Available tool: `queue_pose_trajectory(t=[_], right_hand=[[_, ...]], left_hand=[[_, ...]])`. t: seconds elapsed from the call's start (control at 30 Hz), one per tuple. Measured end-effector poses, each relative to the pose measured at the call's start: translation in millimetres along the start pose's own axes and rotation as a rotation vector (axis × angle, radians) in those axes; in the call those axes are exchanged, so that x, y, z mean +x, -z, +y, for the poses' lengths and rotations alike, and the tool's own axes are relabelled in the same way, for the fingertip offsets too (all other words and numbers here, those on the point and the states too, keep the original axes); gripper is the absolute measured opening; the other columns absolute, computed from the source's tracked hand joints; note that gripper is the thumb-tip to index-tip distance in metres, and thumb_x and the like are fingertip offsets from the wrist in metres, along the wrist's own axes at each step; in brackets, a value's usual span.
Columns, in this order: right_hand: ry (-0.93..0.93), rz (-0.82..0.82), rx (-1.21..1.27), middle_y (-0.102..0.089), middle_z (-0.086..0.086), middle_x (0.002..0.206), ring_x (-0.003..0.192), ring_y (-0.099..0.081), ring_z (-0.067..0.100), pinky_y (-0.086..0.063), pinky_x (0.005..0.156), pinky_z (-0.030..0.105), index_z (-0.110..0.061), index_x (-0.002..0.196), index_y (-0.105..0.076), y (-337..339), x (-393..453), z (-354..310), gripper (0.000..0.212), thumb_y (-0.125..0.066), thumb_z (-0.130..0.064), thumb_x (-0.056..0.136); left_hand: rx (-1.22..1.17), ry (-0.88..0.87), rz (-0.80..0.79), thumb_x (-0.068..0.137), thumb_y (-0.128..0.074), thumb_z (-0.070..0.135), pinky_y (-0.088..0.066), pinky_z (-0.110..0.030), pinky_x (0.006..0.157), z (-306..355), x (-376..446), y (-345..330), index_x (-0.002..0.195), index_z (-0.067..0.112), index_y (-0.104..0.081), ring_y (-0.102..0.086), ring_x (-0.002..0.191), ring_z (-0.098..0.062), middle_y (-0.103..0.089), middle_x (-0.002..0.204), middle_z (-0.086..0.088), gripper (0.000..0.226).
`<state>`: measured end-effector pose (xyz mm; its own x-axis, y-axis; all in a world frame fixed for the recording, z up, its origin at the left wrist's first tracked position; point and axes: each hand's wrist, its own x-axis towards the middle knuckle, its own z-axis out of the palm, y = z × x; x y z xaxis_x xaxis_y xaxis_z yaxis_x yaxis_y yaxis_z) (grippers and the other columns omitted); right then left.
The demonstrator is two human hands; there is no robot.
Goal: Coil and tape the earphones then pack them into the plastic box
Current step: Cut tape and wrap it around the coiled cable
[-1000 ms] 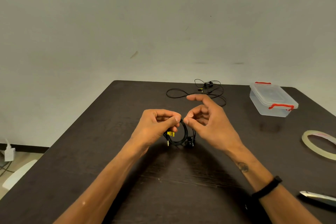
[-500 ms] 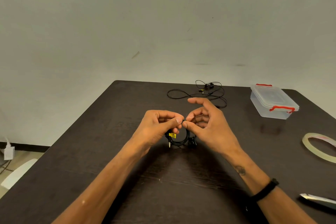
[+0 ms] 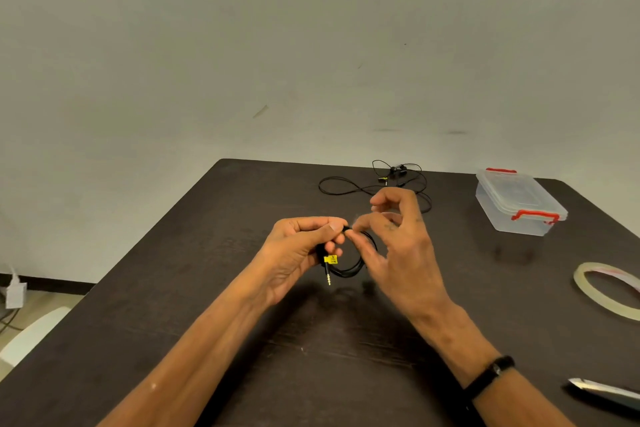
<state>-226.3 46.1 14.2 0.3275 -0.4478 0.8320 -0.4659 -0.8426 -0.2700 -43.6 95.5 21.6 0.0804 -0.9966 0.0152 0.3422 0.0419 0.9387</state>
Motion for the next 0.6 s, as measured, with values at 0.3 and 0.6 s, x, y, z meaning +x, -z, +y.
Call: queue_pose_trajectory(t=[0.3, 0.6], right_hand=[[-0.134, -0.128, 0.104, -0.053, -0.001, 0.127, 0.114, -0.056, 0.014, -0.054, 0.094, 0.029, -0.015, 0.102, -0.080, 0.9, 1.9, 3.1, 0.013, -0.080, -0.022, 0.090], [-0.518, -0.474, 0.446, -0.069, -0.013, 0.098, 0.091, -0.065, 0.001, -0.053, 0.084, 0.029, -0.026, 0.098, -0.074, 2.0, 7.2, 3.8, 0.008, -0.068, -0.031, 0.101]], left_hand=[[0.123, -0.110, -0.029, 0.087, -0.074, 0.014, -0.061, -0.027, 0.077, -0.7, 3.0, 4.3, 0.112, -0.003, -0.077, -0.064, 0.066, -0.011, -0.073, 0.083, -0.011, 0.030], [0.411, -0.277, -0.083, 0.094, -0.072, 0.014, -0.058, -0.025, 0.075, 3.2, 4.1, 10.6, 0.107, 0.004, -0.079, -0.065, 0.074, -0.016, -0.074, 0.081, -0.005, 0.018]])
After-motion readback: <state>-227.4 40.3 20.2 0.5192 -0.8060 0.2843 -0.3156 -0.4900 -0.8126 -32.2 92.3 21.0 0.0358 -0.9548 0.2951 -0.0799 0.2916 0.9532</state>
